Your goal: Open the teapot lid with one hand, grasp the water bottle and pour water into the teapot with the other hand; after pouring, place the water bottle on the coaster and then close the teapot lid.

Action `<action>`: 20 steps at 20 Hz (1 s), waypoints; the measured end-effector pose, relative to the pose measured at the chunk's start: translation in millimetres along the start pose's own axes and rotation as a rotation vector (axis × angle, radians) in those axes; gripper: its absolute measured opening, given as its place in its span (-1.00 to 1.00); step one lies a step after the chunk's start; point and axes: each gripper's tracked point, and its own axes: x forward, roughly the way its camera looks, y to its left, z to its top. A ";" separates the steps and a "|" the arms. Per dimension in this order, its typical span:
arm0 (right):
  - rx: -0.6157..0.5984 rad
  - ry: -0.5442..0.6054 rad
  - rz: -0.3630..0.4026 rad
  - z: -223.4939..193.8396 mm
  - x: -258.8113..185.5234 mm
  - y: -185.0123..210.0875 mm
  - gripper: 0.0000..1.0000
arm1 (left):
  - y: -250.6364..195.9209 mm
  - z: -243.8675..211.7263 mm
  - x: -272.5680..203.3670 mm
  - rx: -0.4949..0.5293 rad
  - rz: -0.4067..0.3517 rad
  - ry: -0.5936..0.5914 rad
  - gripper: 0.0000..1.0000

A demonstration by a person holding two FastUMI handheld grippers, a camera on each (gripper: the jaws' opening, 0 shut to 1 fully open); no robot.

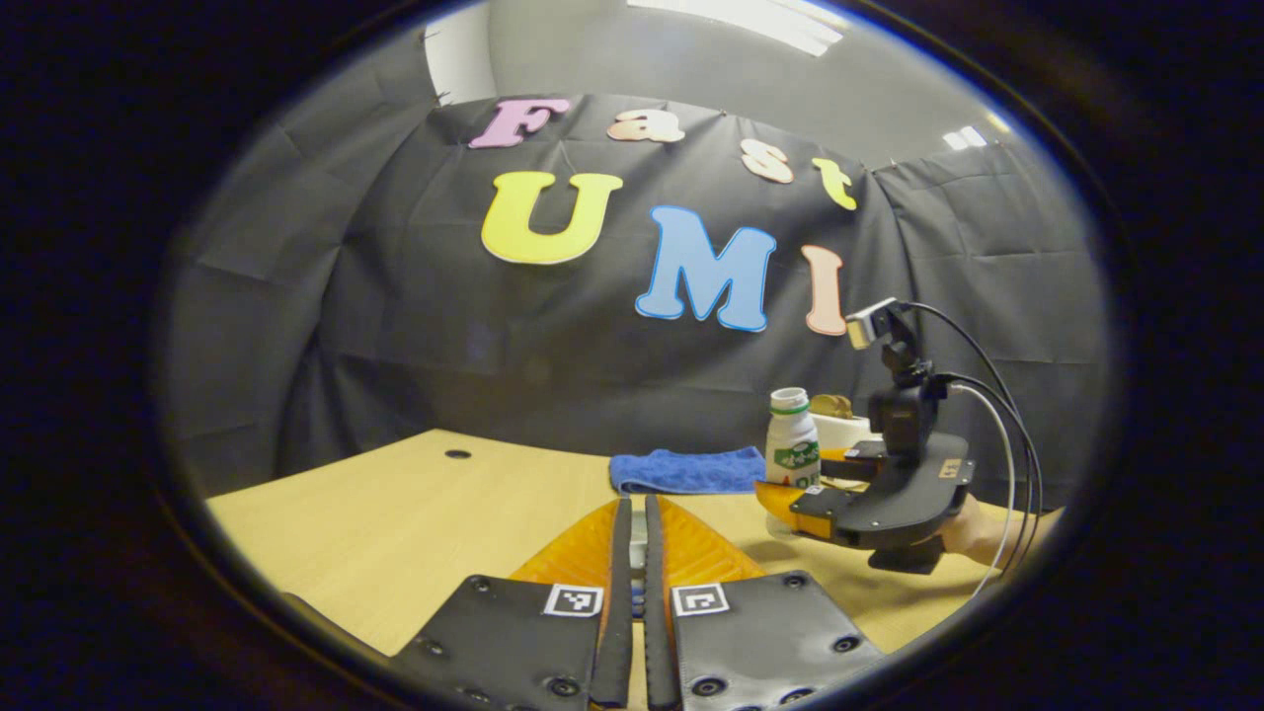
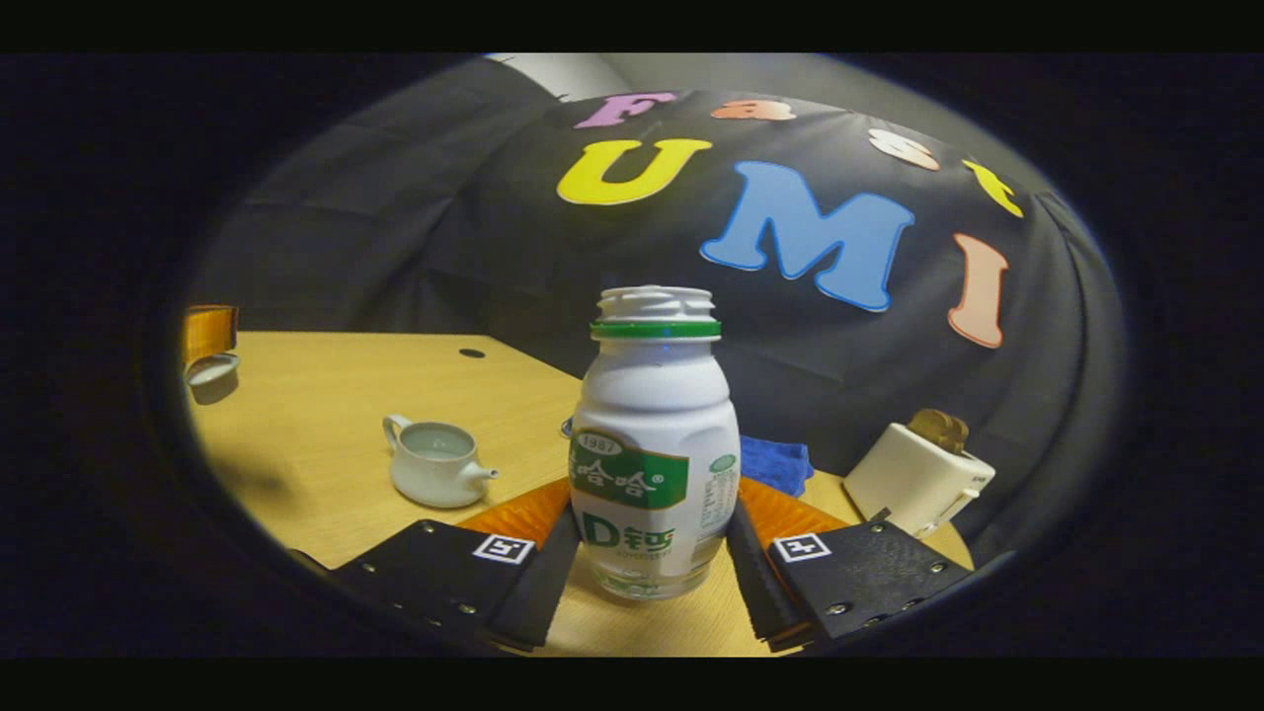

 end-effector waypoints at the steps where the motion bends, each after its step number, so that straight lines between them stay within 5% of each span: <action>1: 0.046 -0.004 -0.002 1.1 -2.3 -6.4 0.47 | -1.9 5.7 12.3 0.000 -0.009 -0.006 -0.77; 7: 0.234 -0.034 -0.052 -9.3 -11.2 -41.9 0.46 | -7.8 20.1 85.4 -0.003 -0.045 -0.029 -0.77; 20: 0.273 -0.077 -0.109 -22.9 -24.2 -75.2 0.47 | -8.9 -61.5 166.4 0.064 -0.009 0.111 -0.70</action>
